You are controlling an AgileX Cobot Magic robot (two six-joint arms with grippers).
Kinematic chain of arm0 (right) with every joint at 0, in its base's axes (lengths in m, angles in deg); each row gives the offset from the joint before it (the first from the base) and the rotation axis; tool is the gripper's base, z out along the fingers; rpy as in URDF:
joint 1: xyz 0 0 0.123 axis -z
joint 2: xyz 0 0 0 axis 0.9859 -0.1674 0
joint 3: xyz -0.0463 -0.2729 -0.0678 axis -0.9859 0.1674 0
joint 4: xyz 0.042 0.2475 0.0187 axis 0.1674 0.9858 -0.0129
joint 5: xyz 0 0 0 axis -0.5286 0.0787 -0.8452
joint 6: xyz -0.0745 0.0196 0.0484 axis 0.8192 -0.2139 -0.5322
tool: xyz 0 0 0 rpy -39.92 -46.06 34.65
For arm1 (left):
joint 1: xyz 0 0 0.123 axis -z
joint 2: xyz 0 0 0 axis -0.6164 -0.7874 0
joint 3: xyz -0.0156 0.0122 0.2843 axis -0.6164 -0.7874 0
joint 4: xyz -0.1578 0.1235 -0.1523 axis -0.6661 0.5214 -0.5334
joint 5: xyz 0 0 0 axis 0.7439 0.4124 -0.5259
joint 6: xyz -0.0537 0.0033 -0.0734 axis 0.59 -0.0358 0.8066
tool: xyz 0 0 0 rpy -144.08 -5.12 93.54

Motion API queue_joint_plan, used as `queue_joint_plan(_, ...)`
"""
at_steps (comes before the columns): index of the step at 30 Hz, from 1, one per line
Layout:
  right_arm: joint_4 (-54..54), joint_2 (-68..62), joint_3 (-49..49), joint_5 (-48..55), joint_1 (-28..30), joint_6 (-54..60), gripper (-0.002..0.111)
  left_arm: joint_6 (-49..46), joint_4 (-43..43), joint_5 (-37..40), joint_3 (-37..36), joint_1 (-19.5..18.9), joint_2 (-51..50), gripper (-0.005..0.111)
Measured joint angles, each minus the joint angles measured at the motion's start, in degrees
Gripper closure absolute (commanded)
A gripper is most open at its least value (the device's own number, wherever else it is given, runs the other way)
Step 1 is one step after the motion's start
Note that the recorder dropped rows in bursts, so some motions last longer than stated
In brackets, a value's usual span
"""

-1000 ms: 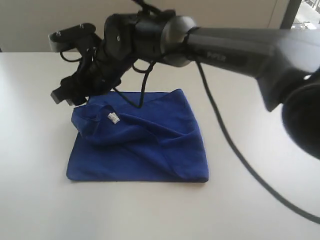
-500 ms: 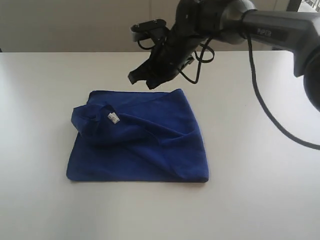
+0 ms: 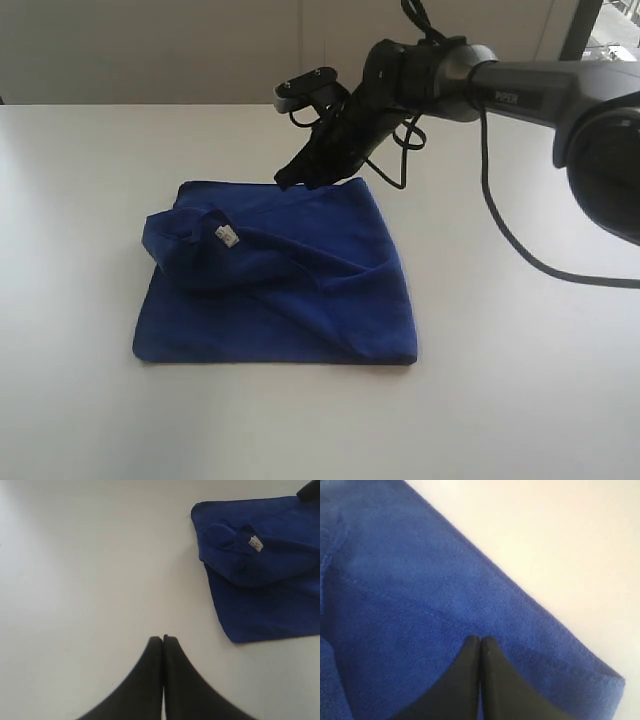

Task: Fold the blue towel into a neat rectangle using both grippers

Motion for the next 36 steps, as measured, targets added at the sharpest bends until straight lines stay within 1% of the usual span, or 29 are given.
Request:
queue_joint_plan(6, -0.46, -1.19, 0.00, -1.32, 0.34, 0.10, 0.108, 0.00, 0.00, 0.00, 0.00, 0.00, 0.00, 0.107)
queue_joint_plan(22, -0.85, -3.17, 0.00, 0.09, 5.09, 0.10, 0.108, 0.00, 0.00, 0.00, 0.00, 0.00, 0.00, 0.107)
queue_joint_plan(36, -0.96, -3.31, 0.00, 0.09, 5.46, 0.10, 0.108, 0.00, 0.00, 0.00, 0.00, 0.00, 0.00, 0.107)
